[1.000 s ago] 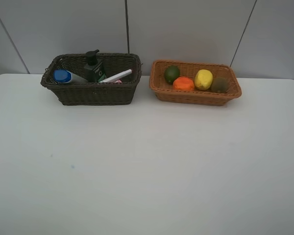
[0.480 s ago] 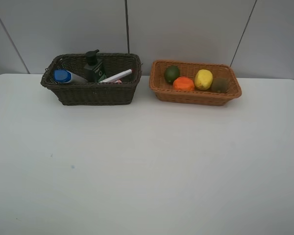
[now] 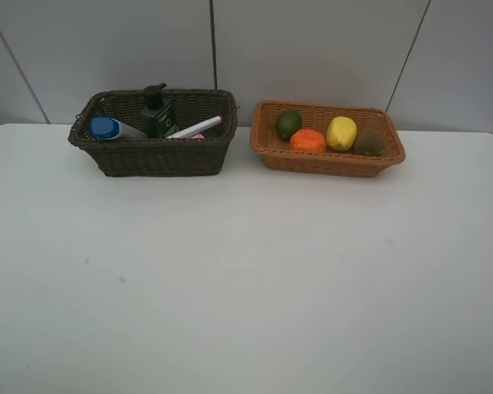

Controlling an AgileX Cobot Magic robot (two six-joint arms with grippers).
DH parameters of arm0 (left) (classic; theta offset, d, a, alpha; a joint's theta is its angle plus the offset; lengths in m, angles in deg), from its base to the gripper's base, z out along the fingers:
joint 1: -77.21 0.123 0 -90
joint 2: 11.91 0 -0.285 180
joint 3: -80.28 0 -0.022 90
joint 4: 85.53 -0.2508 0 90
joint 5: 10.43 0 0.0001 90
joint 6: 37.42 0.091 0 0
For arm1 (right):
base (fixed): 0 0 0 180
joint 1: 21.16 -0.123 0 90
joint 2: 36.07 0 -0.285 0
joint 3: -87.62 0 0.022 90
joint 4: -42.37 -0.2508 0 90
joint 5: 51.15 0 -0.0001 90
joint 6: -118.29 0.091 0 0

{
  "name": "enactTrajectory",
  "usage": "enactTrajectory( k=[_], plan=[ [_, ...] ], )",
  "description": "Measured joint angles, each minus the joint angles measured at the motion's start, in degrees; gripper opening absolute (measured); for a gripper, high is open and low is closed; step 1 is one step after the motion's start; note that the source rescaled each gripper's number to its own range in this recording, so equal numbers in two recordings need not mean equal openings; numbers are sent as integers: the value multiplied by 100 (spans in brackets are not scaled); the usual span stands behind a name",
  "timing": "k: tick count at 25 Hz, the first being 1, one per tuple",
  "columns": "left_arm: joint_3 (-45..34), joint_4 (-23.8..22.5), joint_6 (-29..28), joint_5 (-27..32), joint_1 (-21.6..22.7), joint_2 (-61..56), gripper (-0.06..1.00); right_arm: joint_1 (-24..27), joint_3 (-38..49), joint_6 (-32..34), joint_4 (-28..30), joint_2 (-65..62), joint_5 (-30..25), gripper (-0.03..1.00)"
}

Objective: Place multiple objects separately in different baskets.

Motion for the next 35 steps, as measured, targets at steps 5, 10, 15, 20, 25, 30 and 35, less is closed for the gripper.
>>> enactTrajectory(
  k=[5, 10, 15, 20, 25, 30, 35],
  plan=[
    [0, 0, 0, 0, 0, 0, 97, 0, 0, 0, 0, 0, 0, 96],
    [0, 0, 0, 0, 0, 0, 97, 0, 0, 0, 0, 0, 0, 96],
    [0, 0, 0, 0, 0, 0, 97, 0, 0, 0, 0, 0, 0, 96],
    [0, 0, 0, 0, 0, 0, 97, 0, 0, 0, 0, 0, 0, 96],
    [0, 0, 0, 0, 0, 0, 97, 0, 0, 0, 0, 0, 0, 96],
    [0, 0, 0, 0, 0, 0, 97, 0, 0, 0, 0, 0, 0, 96],
    [0, 0, 0, 0, 0, 0, 97, 0, 0, 0, 0, 0, 0, 96]
  ],
)
